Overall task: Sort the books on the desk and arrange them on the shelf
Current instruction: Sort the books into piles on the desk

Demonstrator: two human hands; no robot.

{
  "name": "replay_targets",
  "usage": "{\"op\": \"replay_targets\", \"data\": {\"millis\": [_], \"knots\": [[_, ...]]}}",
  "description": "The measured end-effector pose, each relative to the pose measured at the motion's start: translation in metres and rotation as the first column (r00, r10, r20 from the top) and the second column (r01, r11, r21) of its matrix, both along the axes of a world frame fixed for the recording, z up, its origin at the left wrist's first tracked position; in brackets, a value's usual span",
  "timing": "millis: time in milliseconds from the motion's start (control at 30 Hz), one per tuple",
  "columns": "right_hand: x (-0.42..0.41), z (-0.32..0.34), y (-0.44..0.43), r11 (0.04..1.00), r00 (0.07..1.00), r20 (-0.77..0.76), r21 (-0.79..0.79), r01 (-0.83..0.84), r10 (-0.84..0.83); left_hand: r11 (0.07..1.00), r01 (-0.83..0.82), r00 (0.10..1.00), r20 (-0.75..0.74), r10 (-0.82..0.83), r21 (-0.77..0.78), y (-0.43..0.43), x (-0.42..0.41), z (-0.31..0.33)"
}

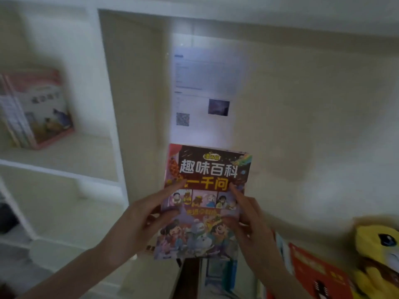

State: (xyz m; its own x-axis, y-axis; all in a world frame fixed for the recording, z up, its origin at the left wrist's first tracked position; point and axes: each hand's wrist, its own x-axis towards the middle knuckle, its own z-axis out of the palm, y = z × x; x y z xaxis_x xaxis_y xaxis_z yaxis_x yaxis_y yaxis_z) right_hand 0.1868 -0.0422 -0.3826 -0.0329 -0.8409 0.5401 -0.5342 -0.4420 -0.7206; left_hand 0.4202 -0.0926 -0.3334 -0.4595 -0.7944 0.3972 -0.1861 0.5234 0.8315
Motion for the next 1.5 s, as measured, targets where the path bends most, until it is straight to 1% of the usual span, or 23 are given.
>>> {"op": "replay_targets", "data": {"millis": [67,167,333,400,467,533,633,700,833,933,1133,1200,1300,1400,1500], "knots": [[0.029,0.002,-0.015,0.999,1.000,-0.008,-0.039,-0.029,0.029,0.999,-0.046,0.999,0.015,0.047,-0.028,-0.006,0.032,0.004],[0.075,0.010,-0.037,0.992,0.996,-0.011,-0.091,-0.091,0.090,0.988,-0.131,0.991,-0.005,0.131,-0.085,-0.012,0.081,0.010],[0.147,0.034,-0.076,0.970,0.982,-0.041,-0.149,-0.190,0.186,0.937,-0.272,0.958,0.030,0.285,-0.217,-0.025,0.150,0.025],[0.175,0.043,-0.092,0.956,0.974,-0.074,-0.187,-0.224,0.213,0.914,-0.343,0.937,-0.016,0.348,-0.217,-0.033,0.175,0.028],[0.200,0.056,-0.107,0.944,0.963,-0.066,-0.191,-0.270,0.262,0.893,-0.395,0.918,-0.087,0.386,-0.214,-0.042,0.195,0.033],[0.222,0.067,-0.126,0.940,0.961,-0.067,-0.201,-0.275,0.267,0.870,-0.431,0.902,-0.129,0.412,-0.240,-0.053,0.209,0.040],[0.247,0.077,-0.158,0.958,0.968,-0.113,-0.153,-0.241,0.225,0.815,-0.515,0.857,-0.180,0.483,-0.266,-0.077,0.224,0.047],[0.259,0.079,-0.171,0.967,0.967,-0.131,-0.099,-0.233,0.219,0.750,-0.585,0.811,-0.186,0.555,-0.310,-0.100,0.230,0.051],[0.268,0.068,-0.184,0.968,0.961,-0.144,-0.051,-0.244,0.235,0.641,-0.681,0.722,-0.183,0.667,-0.354,-0.154,0.232,0.055],[0.264,0.057,-0.190,0.973,0.964,-0.131,-0.004,-0.232,0.230,0.581,-0.710,0.678,-0.165,0.716,-0.397,-0.196,0.231,0.049],[0.256,0.056,-0.201,0.977,0.967,-0.146,0.069,-0.202,0.210,0.514,-0.739,0.603,-0.086,0.793,-0.435,-0.256,0.235,0.020],[0.260,0.059,-0.206,0.976,0.962,-0.166,0.067,-0.206,0.215,0.496,-0.755,0.578,-0.078,0.812,-0.429,-0.266,0.239,0.011],[0.267,0.065,-0.217,0.978,0.961,-0.181,0.065,-0.199,0.207,0.444,-0.773,0.526,-0.068,0.848,-0.453,-0.274,0.243,0.005],[0.274,0.067,-0.225,0.978,0.961,-0.186,0.077,-0.195,0.206,0.403,-0.740,0.489,-0.020,0.872,-0.538,-0.278,0.246,-0.003],[0.279,0.067,-0.228,0.976,0.959,-0.181,0.076,-0.206,0.217,0.388,-0.700,0.473,0.017,0.881,-0.599,-0.280,0.248,-0.010]]}}
